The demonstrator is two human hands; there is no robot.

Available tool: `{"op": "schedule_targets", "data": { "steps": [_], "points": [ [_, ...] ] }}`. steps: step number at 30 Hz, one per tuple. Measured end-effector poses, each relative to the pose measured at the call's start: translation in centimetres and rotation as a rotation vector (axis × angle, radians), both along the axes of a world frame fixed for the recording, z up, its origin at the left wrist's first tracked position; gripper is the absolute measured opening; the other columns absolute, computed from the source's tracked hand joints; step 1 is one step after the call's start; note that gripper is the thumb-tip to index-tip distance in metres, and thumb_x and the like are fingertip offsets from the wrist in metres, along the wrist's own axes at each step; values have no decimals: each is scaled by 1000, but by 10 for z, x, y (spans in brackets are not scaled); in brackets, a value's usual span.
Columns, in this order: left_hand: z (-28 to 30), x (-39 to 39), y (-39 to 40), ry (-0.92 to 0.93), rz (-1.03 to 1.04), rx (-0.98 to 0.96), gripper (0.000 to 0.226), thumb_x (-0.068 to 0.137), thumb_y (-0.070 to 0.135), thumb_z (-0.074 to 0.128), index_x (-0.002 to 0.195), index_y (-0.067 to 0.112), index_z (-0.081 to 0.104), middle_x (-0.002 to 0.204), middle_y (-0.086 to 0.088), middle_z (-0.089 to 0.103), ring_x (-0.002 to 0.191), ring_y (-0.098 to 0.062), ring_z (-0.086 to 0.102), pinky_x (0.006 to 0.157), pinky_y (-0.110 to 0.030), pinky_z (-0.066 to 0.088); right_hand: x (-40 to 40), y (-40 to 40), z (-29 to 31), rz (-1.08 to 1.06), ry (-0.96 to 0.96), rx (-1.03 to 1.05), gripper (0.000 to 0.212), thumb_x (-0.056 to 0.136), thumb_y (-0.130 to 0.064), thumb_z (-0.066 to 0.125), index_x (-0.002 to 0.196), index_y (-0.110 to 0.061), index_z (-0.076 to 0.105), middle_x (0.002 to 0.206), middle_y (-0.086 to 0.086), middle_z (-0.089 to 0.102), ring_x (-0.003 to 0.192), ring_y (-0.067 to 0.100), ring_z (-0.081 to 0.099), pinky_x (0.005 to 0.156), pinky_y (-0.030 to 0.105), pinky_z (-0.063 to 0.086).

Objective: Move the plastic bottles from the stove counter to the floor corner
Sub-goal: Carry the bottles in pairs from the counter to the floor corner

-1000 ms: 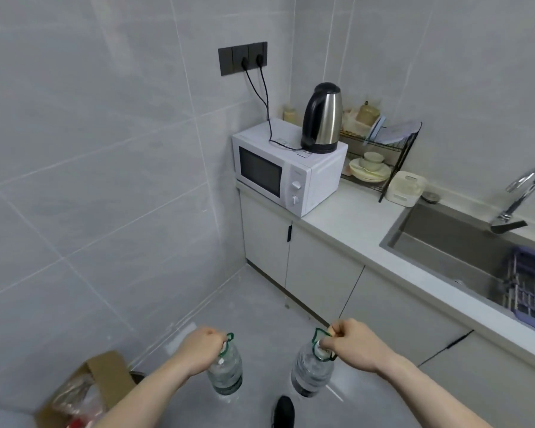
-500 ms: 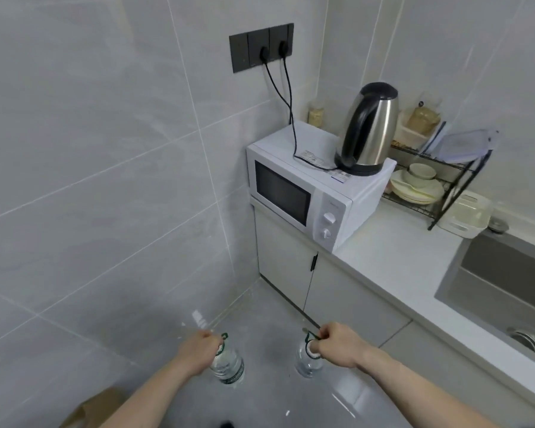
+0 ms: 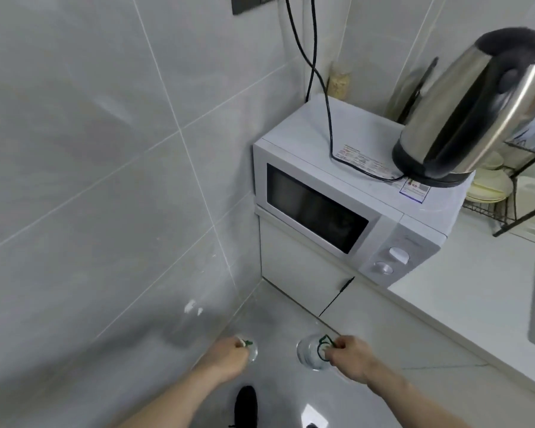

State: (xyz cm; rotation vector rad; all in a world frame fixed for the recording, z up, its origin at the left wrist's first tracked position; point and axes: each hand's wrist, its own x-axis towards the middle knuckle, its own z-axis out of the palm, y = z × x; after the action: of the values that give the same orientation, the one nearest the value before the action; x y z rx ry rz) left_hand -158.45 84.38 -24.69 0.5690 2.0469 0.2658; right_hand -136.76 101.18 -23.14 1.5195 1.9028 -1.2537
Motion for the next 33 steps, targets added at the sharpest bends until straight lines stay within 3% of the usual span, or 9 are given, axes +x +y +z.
{"op": "schedule_targets", "data": {
  "steps": [4,7,10,13,17,20,24,30,33],
  "points": [
    [-50,-34,36,-22,-142,-56,21,95,14,45,77,17,55,73,2,49,91,-23,59,72,-29,42,-35,18,-56,-73,-30,-47,27,92,-38,61,77,-16,63,74,-1,60,66,13,54,56,23,38],
    [-109,-57,58,-14,-76,-53,35,97,18,47,64,20,35,64,5,41,69,-17,45,58,-27,34,-67,38,-113,-63,-43,-60,30,95,-36,56,82,-12,67,76,-1,60,68,14,54,56,23,37],
    [-175,-78,72,18,4,-57,29,88,19,49,64,21,34,63,6,41,59,-14,38,55,-26,32,-93,49,-176,-54,-77,-76,29,93,-35,53,75,-15,64,79,-1,60,68,14,54,59,26,39],
    [-237,-92,83,28,52,-48,23,89,20,47,67,22,41,69,6,48,61,-11,43,60,-26,37,-106,56,-236,-69,-100,-96,32,93,-35,53,64,-21,50,82,0,58,67,16,51,60,28,37],
    [-313,-104,98,43,79,-29,18,89,20,47,71,23,47,84,-2,63,78,-20,57,67,-27,39,-122,70,-308,-126,-99,-141,23,93,-34,56,75,-21,56,75,0,57,70,19,52,65,29,40],
    [-363,-113,111,65,50,-30,17,89,18,45,73,22,45,93,-6,64,86,-23,54,72,-28,39,-137,78,-356,-175,-87,-154,22,92,-30,56,74,-16,55,73,2,56,70,21,53,66,31,41],
    [-407,-126,134,58,3,-1,23,92,21,46,70,22,44,77,4,53,83,-22,52,70,-27,34,-157,87,-406,-260,-73,-168,16,87,-24,59,79,-11,58,72,3,53,71,22,55,70,32,42],
    [-449,-141,164,82,-13,21,12,88,19,46,77,21,48,82,0,54,78,-23,52,67,-28,39,-183,100,-448,-413,13,-239,40,88,-15,61,122,5,62,103,18,70,86,28,65,87,40,57],
    [-459,-146,181,89,-15,27,9,88,16,46,86,19,54,85,-2,55,83,-27,54,68,-27,39,-197,105,-458,-449,59,-241,36,88,-12,61,119,4,64,90,6,58,81,22,59,102,55,54]
  ]
}}
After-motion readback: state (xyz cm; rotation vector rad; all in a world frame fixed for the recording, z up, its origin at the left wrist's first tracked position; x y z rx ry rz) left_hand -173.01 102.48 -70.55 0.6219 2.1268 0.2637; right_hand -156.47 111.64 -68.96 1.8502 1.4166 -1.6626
